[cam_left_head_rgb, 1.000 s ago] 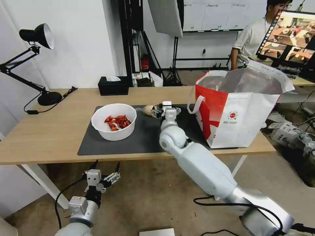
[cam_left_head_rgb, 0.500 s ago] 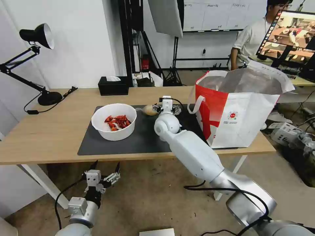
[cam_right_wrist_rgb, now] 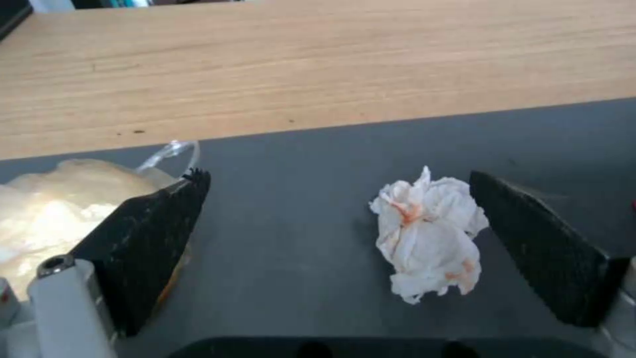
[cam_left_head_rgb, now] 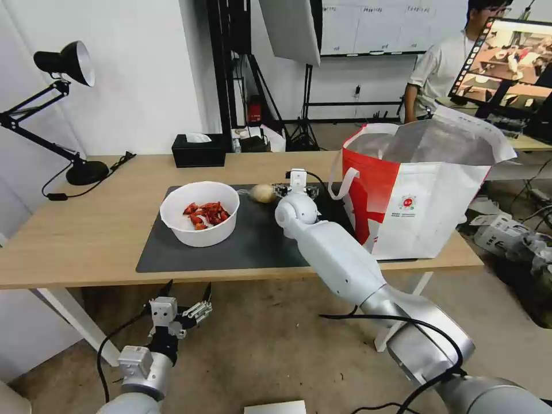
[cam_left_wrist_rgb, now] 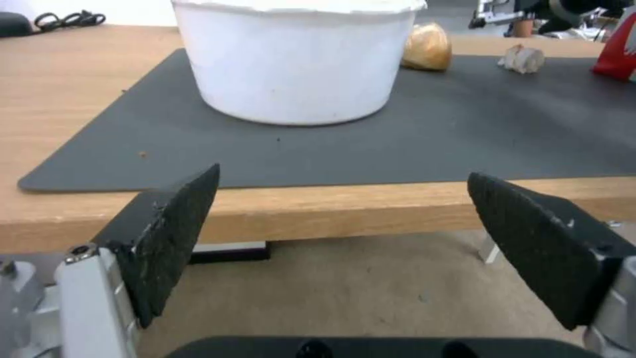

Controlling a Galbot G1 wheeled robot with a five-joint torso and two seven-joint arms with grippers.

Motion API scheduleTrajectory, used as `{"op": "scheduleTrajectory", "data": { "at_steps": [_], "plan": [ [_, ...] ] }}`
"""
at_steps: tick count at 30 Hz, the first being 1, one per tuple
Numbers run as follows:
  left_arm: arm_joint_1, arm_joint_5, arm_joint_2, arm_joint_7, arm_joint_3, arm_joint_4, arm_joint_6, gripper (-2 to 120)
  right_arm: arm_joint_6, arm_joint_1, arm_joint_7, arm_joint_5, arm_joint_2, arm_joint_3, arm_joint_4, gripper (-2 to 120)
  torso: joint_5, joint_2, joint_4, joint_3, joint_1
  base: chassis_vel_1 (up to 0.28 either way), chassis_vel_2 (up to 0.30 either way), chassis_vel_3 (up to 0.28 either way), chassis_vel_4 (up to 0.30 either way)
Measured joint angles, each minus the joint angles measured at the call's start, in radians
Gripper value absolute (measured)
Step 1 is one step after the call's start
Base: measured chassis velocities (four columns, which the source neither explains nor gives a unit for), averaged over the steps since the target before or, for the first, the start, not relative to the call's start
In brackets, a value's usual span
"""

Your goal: Pick up the trash from the table and place it into the takeout bag.

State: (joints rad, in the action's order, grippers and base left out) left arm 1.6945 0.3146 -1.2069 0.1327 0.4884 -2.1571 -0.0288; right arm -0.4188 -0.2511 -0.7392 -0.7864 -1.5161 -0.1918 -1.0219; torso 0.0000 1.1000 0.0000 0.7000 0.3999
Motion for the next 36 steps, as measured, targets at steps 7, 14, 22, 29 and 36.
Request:
{"op": "scheduleTrajectory", "data": {
  "at_steps": [7,14,22,29,36],
  "plan": [
    [0.004,0.002,0.003,0.000,0.004,-0.009,-0.001,100,-0.004,0.007,0.001,0.024,-0.007,0.015,0.031,100,0.0000,0.000,0.0000,0.000,0.000,0.000,0.000,0.000,0.000],
    [0.005,0.002,0.005,0.000,0.006,-0.012,-0.002,100,-0.023,0.008,-0.016,0.025,-0.003,0.023,0.040,100,0.0000,0.000,0.0000,0.000,0.000,0.000,0.000,0.000,0.000],
    [0.005,0.004,0.006,0.000,0.010,-0.014,-0.002,100,-0.033,0.002,-0.031,0.023,-0.005,0.033,0.048,100,0.0000,0.000,0.0000,0.000,0.000,0.000,0.000,0.000,0.000],
    [0.005,0.005,0.005,0.000,0.012,-0.014,-0.002,100,-0.037,-0.008,-0.038,0.023,-0.012,0.036,0.048,100,0.0000,0.000,0.0000,0.000,0.000,0.000,0.000,0.000,0.000],
    [0.005,0.006,0.005,-0.001,0.013,-0.011,-0.002,100,-0.040,-0.024,-0.047,0.023,-0.013,0.048,0.048,95,0.0000,0.000,0.0000,0.000,0.000,0.000,0.000,0.000,0.000]
  ]
}}
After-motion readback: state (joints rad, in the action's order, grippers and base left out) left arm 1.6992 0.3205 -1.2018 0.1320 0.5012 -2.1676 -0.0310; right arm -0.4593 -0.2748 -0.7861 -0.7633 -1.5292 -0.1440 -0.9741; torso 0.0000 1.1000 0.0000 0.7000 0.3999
